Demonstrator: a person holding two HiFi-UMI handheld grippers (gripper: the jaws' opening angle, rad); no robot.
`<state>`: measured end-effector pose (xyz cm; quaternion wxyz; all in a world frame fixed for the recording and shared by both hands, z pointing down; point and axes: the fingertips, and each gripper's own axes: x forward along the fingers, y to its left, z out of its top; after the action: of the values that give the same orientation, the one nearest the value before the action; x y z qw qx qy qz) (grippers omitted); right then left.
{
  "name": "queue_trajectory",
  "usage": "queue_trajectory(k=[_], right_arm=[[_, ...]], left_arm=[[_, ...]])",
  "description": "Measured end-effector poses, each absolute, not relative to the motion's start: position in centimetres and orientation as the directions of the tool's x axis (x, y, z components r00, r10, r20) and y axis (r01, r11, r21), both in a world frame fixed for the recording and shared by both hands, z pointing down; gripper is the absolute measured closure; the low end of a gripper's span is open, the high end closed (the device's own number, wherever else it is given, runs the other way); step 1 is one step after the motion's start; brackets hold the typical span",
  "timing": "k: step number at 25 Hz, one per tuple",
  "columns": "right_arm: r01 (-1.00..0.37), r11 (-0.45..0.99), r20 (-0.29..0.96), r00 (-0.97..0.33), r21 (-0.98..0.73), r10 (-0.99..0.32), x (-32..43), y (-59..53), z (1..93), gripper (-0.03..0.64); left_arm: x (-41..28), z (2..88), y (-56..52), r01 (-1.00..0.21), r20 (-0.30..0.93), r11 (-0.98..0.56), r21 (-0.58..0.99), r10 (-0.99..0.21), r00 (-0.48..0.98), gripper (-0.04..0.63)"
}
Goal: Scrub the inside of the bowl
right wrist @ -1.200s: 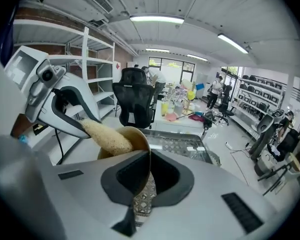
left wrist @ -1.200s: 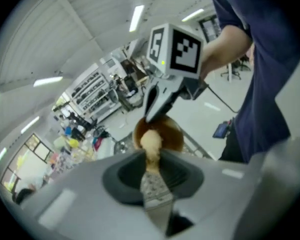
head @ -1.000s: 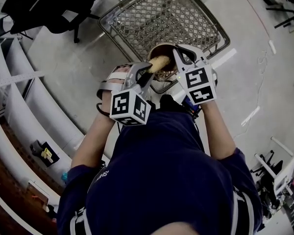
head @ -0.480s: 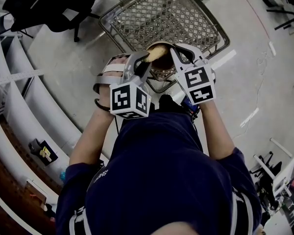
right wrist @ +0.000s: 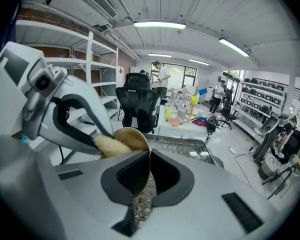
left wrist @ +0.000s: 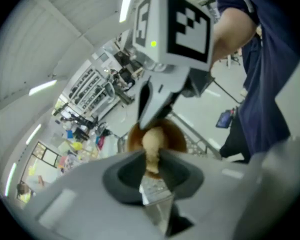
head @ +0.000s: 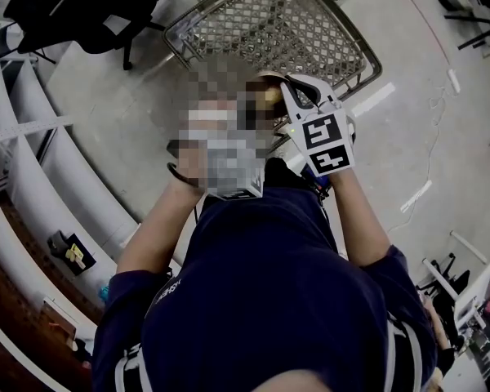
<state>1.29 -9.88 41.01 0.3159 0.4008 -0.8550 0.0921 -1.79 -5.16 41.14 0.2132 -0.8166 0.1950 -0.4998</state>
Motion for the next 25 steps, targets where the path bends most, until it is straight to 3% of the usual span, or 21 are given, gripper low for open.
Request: queue_trajectory(k=[4, 11, 20, 25], right_arm=[[-0.752, 0.653, 0.613, -0.476, 0.088, -0.630, 1.8, -10.0, 41.1, 0.601], [-0.769, 0.633, 0.615, -0.458, 0.087, -0.642, 3.0, -10.7, 41.5, 0.601], [-0.755, 0.652, 0.618, -0.481, 0.068, -0.621, 2.0, -10.3, 42.0, 0.601], [-0.771, 0.632, 0.616, -0.464, 0.073, -0.637, 2.8, -10.6, 42.0, 0.601]], left_arm=[[-3.0, 40.7, -6.4, -0.122, 0.726, -0.807, -0.577, -0.576, 0.377, 0.523], [-1.8, 43.2, -2.9, -0.061, 0.786, -0.871, -0.487, -0.468, 0.404, 0.526], [-3.2, 40.9, -7.3, -0.133, 0.728, -0.797, -0.589, -0.595, 0.339, 0.526], [-3.5, 43.1, -4.9, -0.088, 0.784, -0.837, -0.540, -0.538, 0.309, 0.529]])
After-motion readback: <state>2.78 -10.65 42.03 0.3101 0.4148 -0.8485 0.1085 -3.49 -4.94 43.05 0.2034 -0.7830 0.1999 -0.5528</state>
